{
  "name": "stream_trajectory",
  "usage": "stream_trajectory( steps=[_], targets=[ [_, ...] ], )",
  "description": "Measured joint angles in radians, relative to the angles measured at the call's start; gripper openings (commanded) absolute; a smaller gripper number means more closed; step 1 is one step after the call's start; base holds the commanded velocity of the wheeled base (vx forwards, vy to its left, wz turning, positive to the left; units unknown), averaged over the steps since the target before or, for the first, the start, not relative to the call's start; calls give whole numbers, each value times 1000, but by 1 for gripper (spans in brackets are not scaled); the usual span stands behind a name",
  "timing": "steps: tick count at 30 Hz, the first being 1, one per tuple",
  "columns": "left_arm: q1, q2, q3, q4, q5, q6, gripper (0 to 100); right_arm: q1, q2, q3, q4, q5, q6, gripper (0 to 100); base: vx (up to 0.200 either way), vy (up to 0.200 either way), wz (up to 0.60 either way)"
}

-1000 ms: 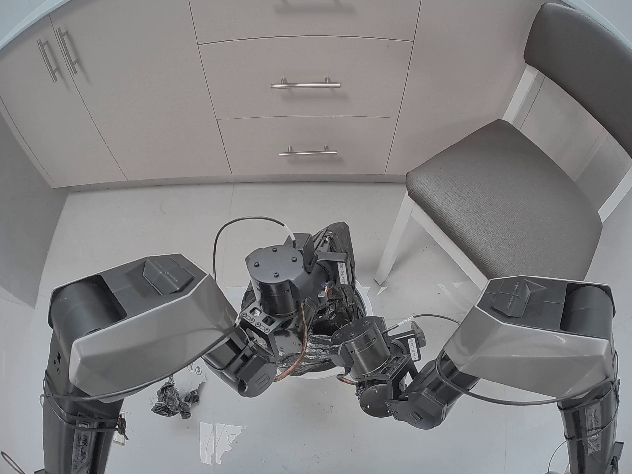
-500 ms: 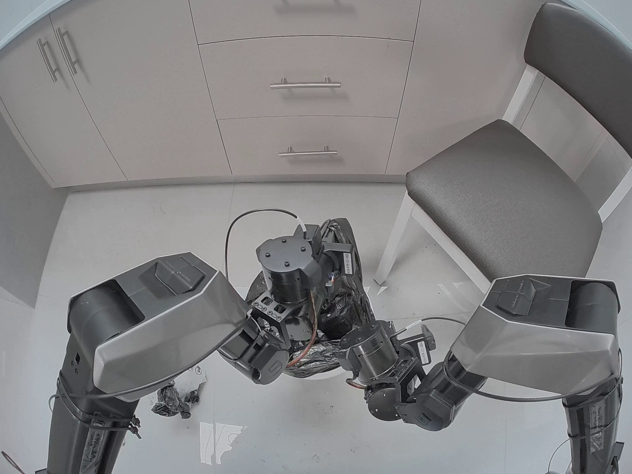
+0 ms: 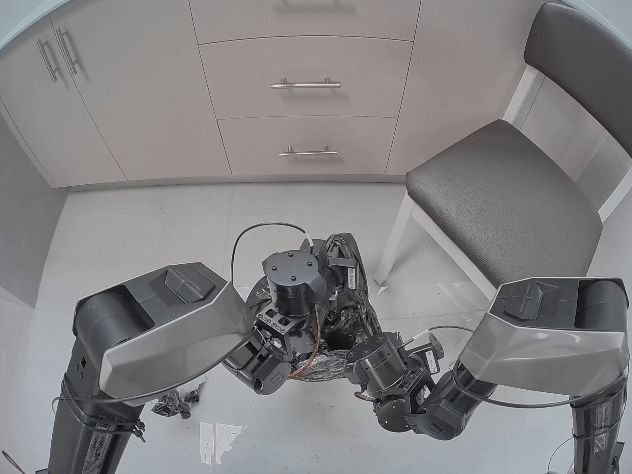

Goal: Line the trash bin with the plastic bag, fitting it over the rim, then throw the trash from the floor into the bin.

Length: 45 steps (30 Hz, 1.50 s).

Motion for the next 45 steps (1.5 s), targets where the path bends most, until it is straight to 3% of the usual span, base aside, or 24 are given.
stream_trajectory(
  steps=[17,34,45],
  targets=[
    [57,47,-80,-5,-2,98,0,-14,17,-23,-46,1,-7,100,0,0,0],
    [48,41,6,4,0,96,0,2,17,-152,-69,32,-129,100,0,0,0],
    [47,0,55,29,0,93,0,-30,73,-308,-63,34,-212,100,0,0,0]
  ],
)
